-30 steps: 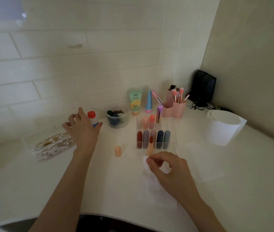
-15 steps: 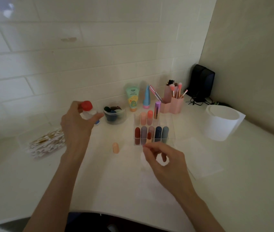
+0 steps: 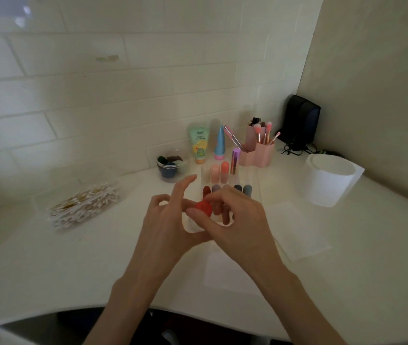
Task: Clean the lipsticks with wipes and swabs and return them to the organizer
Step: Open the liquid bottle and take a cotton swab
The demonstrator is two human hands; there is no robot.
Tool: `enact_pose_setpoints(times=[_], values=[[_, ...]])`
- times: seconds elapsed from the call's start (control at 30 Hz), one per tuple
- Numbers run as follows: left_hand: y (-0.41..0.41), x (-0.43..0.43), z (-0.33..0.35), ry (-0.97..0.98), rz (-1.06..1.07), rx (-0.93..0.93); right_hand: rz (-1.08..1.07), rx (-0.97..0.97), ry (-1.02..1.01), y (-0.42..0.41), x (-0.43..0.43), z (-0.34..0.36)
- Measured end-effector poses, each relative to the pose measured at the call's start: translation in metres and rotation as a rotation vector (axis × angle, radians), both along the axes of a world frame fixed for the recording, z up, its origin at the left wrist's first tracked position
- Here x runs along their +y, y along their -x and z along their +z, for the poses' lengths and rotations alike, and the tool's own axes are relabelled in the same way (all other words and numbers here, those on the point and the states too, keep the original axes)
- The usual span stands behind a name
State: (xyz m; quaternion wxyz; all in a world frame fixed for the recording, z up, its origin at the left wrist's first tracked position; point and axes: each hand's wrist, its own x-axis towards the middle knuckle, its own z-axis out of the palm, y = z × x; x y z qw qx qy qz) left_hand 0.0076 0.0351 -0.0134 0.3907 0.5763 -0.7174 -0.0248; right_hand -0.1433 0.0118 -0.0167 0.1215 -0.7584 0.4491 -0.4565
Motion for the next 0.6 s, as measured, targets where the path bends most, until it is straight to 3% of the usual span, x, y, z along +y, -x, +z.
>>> enact_pose_setpoints(times=[0.17, 0.27, 0.47, 0.6], values=[[-0.003, -0.001, -0.010, -0.149, -0.115, 0.186, -0.014, 0.034, 0.047, 0.012, 0.004, 0.000], [-0.004, 0.001, -0.015, -0.193, -0.206, 0.340, 0.055, 0.016, -0.041, 0.018, 0.005, 0.006], [-0.012, -0.001, -0.018, -0.388, -0.317, 0.389, 0.276, 0.159, -0.160, 0.031, 0.005, 0.012], [-0.013, -0.004, -0.024, -0.399, -0.287, 0.383, 0.352, 0.235, -0.193, 0.039, 0.001, 0.012]])
